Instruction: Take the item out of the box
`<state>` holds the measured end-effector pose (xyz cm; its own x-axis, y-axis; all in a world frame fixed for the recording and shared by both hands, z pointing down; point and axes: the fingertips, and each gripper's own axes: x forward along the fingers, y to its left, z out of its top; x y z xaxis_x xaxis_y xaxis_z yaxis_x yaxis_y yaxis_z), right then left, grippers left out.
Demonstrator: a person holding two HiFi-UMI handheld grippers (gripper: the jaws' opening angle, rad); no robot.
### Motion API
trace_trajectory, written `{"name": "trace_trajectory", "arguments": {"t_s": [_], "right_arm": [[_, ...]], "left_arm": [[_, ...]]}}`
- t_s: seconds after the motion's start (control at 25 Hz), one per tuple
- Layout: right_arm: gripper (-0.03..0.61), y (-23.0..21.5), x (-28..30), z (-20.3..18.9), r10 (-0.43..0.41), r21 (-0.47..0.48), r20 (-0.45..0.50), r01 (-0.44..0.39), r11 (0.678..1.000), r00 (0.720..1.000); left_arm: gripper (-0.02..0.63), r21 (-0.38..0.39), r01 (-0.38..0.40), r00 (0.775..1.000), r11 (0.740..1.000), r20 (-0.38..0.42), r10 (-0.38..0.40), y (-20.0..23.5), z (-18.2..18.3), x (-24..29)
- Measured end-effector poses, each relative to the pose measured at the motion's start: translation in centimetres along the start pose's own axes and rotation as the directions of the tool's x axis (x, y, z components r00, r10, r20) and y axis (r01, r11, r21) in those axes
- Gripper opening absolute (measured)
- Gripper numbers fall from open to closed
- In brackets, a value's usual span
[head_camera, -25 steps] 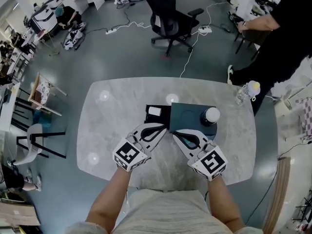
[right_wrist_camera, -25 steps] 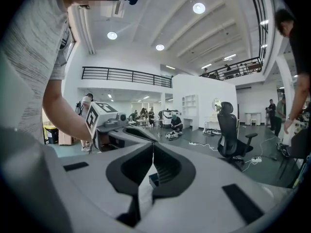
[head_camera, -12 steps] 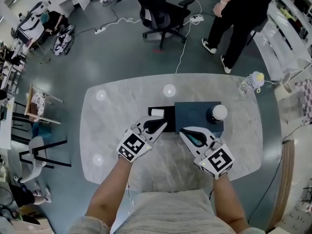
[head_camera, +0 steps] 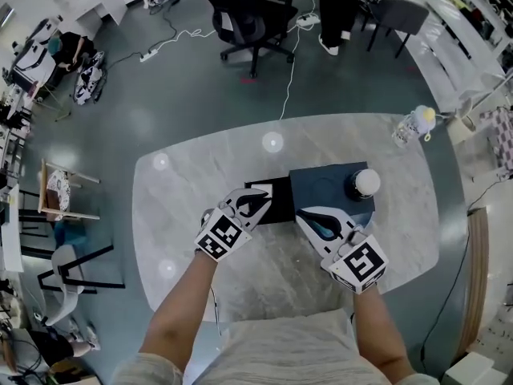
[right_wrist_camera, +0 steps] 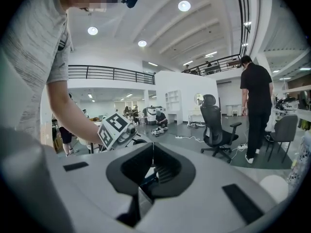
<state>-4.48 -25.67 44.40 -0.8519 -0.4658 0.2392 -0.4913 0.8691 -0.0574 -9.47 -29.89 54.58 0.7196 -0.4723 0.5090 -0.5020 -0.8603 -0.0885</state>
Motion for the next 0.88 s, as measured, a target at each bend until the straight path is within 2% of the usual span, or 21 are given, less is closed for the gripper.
{"name": "trace_trajectory", "arguments": {"t_s": [0.12, 0.4, 0.88], "right_arm": [[0.018, -0.5, 0.4, -0.2, -0.01, 0.01, -0.002, 0.01, 1.0, 1.0], [0.018, -1.9, 1.3, -1.0, -0.019, 0.029, -0.016, 0.019, 0.999, 1.0], [0.018, -3.0, 2.7, -1.8, 0.002, 0.05, -0.03, 0.0, 0.999, 1.0]], "left_arm": [[0.078, 0.029, 0.025, 0.998, 0.999, -0.066, -0.023, 0.4, -1.5, 1.1], [0.127, 0.108, 0.078, 0.987, 0.991, -0.148, -0.062, 1.4, -3.1, 3.2], [0.2, 0.171, 0.175, 0.945, 0.969, -0.306, -0.117, 1.5, -6.4, 5.9]]}}
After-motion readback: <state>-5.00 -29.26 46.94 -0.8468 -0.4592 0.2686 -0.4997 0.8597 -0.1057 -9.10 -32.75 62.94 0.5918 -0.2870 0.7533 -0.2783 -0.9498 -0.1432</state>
